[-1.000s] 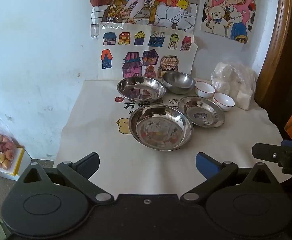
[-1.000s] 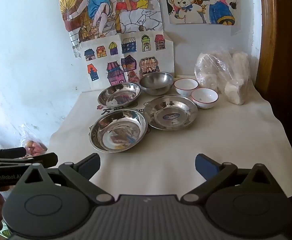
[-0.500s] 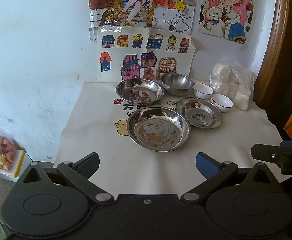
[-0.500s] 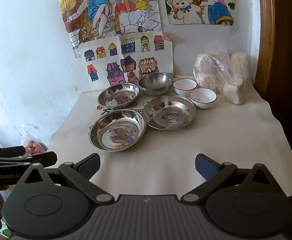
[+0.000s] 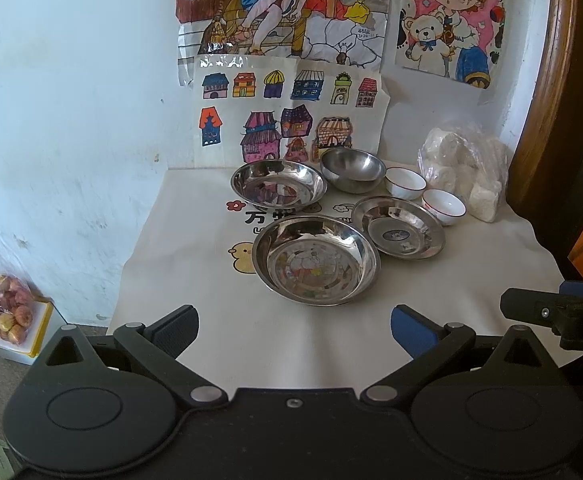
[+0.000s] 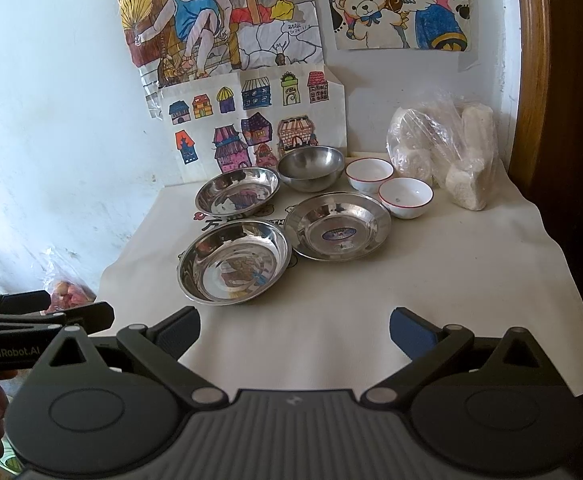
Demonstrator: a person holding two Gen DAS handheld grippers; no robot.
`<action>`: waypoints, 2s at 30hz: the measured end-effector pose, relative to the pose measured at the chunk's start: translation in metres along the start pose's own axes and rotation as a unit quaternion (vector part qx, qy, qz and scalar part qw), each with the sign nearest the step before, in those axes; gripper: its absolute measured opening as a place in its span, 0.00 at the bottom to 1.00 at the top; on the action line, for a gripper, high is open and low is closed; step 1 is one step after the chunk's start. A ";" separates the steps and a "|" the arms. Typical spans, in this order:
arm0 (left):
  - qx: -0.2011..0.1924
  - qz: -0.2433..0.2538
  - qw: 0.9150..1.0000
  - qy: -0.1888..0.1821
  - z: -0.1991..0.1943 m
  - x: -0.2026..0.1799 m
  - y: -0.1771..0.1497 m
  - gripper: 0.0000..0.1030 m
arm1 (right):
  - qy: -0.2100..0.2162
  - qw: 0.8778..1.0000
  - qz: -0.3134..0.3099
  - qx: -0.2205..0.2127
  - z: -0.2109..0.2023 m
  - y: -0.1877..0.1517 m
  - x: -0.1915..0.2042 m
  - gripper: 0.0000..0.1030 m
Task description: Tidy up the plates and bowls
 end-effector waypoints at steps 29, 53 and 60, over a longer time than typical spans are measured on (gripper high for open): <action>0.000 0.001 1.000 0.003 -0.001 -0.005 0.001 0.99 | 0.001 1.000 0.003 0.001 0.003 0.003 -0.001 1.00; 0.012 0.003 1.000 0.002 0.016 -0.008 0.003 0.99 | -0.001 1.000 0.006 0.013 0.015 0.008 -0.004 1.00; 0.034 -0.006 0.999 0.018 0.034 -0.007 0.010 0.99 | -0.005 0.999 0.001 0.032 0.031 0.013 -0.006 1.00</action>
Point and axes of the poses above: each gripper's, at about its wrist camera, not at the fingertips, and z roughly the way its jaws point, x to its left, y to its top, the point moved 1 cm from there along z, roughly the way its jaws point, and after that the axes turned 4 degrees about x, right-handed, at the moved point
